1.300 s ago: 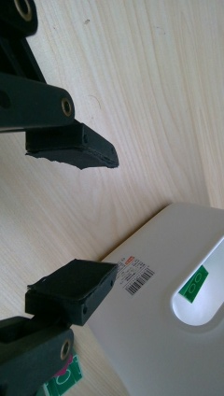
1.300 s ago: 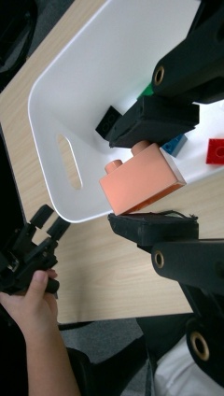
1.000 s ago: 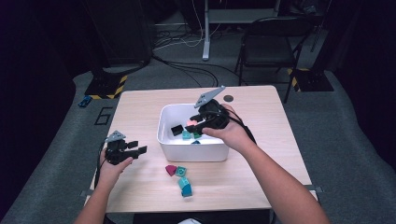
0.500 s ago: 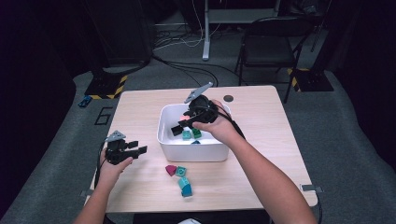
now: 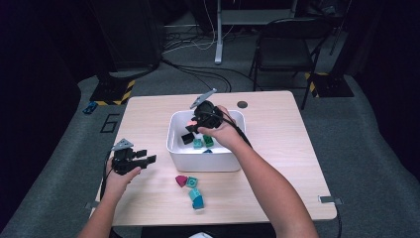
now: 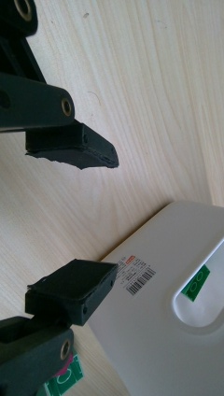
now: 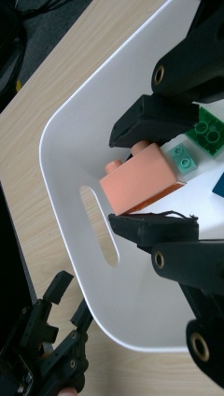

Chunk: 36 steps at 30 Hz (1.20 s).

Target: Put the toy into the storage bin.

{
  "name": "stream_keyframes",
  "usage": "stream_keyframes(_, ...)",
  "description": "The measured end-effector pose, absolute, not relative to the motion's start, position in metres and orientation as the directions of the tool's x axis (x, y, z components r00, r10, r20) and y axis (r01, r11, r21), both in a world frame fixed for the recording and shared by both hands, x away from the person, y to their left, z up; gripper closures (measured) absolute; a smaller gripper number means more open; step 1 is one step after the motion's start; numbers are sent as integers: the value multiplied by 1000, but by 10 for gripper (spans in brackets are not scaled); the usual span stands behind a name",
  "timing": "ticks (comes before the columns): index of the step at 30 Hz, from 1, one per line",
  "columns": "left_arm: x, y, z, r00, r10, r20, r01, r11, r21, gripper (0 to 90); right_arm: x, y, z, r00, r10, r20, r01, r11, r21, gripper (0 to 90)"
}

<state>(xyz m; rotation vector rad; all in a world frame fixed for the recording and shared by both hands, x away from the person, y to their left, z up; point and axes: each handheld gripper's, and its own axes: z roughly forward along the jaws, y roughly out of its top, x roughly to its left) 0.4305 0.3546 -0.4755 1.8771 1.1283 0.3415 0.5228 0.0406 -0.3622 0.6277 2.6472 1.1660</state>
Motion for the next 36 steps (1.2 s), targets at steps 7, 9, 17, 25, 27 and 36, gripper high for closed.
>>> stream_keyframes(7,431,354,-475,548,813,-198,570,-189,800,416,532,46,-379,-890,456,7,320,614,722,557)
stream_keyframes(9,431,354,-475,548,813,-198,569,-189,800,416,535,48,-384,-890,455,2,322,625,711,557)
stream_keyframes(17,431,355,-475,551,811,-198,570,-192,799,416,543,52,-395,-889,458,-7,325,643,694,555)
stream_keyframes(25,431,355,-475,550,811,-198,569,-190,800,416,547,52,-400,-879,476,0,347,641,685,502)
stream_keyframes(27,431,355,-475,550,811,-198,569,-190,800,416,547,52,-400,-870,492,-6,356,638,683,470)
stream_keyframes(36,431,355,-475,548,813,-197,570,-191,800,416,533,41,-385,-863,505,-17,344,612,712,467)
